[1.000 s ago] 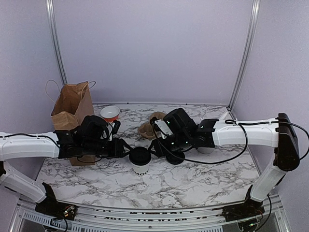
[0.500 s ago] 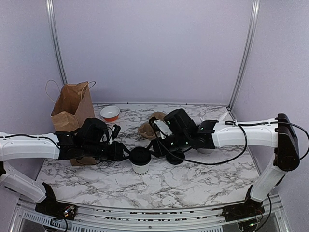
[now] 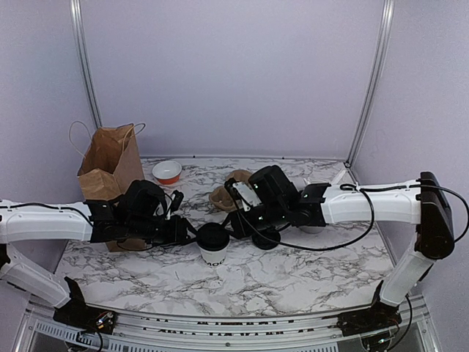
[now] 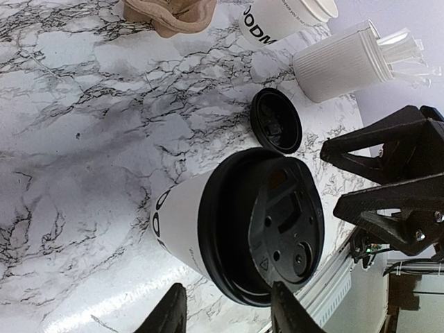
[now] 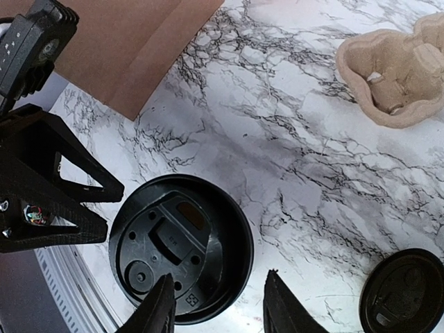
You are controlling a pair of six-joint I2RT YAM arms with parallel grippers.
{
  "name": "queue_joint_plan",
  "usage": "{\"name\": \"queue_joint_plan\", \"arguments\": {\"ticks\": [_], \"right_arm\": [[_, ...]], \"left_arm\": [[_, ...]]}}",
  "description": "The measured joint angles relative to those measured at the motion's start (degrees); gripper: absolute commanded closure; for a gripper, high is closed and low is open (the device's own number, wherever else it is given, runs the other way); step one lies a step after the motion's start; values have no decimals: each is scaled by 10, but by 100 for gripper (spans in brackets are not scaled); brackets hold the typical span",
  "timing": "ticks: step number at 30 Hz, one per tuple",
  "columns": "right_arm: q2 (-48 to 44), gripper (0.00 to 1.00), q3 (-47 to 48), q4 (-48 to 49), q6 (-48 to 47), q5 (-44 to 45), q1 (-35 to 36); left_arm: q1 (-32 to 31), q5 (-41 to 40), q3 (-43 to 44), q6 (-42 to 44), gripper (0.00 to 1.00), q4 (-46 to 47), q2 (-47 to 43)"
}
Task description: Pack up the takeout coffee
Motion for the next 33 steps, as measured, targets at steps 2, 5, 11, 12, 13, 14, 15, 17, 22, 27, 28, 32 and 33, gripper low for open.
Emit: {"name": "queue_joint_plan", "arguments": {"ticks": [2, 5, 11, 12, 13, 14, 15, 17, 22, 27, 28, 32, 33], "right_arm": [[2, 58, 0, 1, 0, -1, 0], [8, 58, 0, 2, 0, -2, 0], [18, 59, 0, 3, 0, -4, 0], [19, 59, 0, 3, 0, -4, 0], [19, 59, 0, 3, 0, -5, 0], [19, 59, 0, 4, 0, -5, 0], [19, 60, 0, 4, 0, -5, 0], [19, 60, 0, 4, 1, -5, 0], [19, 60, -2, 5, 2, -5, 0], [19, 60, -8, 15, 3, -3, 0], [19, 60, -9, 16, 4, -3, -1], [19, 60, -11, 22, 6, 0, -3], [19, 60, -11, 23, 7, 1, -3]], "left_arm": [[0, 0, 0, 0, 59, 0, 3], [0, 0, 0, 0, 59, 0, 9], [0, 0, 0, 0, 59, 0, 16], [0, 0, 0, 0, 59, 1, 17], [0, 0, 0, 0, 59, 1, 18], [0, 0, 0, 0, 59, 2, 18], [0, 0, 0, 0, 59, 3, 18], [0, 0, 0, 0, 59, 6, 21], [0, 0, 3, 0, 59, 15, 30], [0, 0, 5, 0, 59, 18, 37], [0, 0, 6, 0, 59, 19, 38], [0, 0, 7, 1, 60, 26, 44], [0, 0, 7, 1, 60, 28, 45]]}}
